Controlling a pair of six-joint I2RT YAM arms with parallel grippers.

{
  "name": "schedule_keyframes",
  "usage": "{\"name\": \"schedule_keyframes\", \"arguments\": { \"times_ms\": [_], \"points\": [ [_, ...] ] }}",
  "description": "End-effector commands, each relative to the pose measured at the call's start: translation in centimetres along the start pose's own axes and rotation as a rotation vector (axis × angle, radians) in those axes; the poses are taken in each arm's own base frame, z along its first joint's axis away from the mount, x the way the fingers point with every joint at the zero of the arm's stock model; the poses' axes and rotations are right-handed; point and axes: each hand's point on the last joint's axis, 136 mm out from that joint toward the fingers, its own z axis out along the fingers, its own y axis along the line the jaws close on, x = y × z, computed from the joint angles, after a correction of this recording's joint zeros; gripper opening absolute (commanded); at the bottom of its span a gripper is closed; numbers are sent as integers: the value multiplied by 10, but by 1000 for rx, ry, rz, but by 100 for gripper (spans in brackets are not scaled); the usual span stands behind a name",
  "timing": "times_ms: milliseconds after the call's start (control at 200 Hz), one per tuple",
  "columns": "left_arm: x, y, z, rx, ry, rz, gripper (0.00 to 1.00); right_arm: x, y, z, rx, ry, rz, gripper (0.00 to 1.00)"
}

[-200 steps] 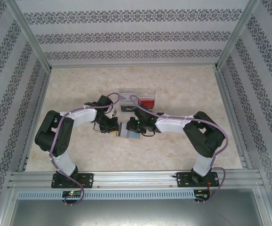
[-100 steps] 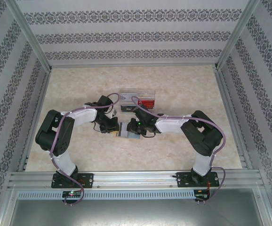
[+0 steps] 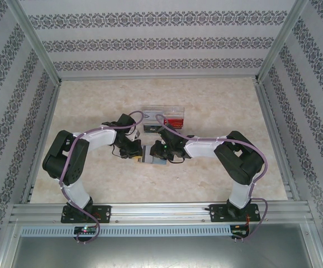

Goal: Take the credit cards out of the card holder

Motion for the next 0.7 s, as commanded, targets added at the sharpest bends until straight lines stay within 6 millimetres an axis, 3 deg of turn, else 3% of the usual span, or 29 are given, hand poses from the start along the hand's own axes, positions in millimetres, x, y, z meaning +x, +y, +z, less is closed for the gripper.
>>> {"name": "schedule_keyframes", "arguments": {
  "times_ms": [0, 180, 335, 694],
  "points": [
    [-1, -4, 7, 6, 6, 7, 10, 0, -8, 0, 10, 1, 25, 19],
    [1, 0, 8, -10, 10, 1, 10, 1, -10, 1, 10, 3, 27, 14],
    [0, 3, 8, -31, 5, -8, 9, 1, -9, 0, 7, 0, 27, 0],
    [3, 17, 8, -100, 6, -30, 5, -4, -24, -14, 24, -36, 51, 0]
  ]
}}
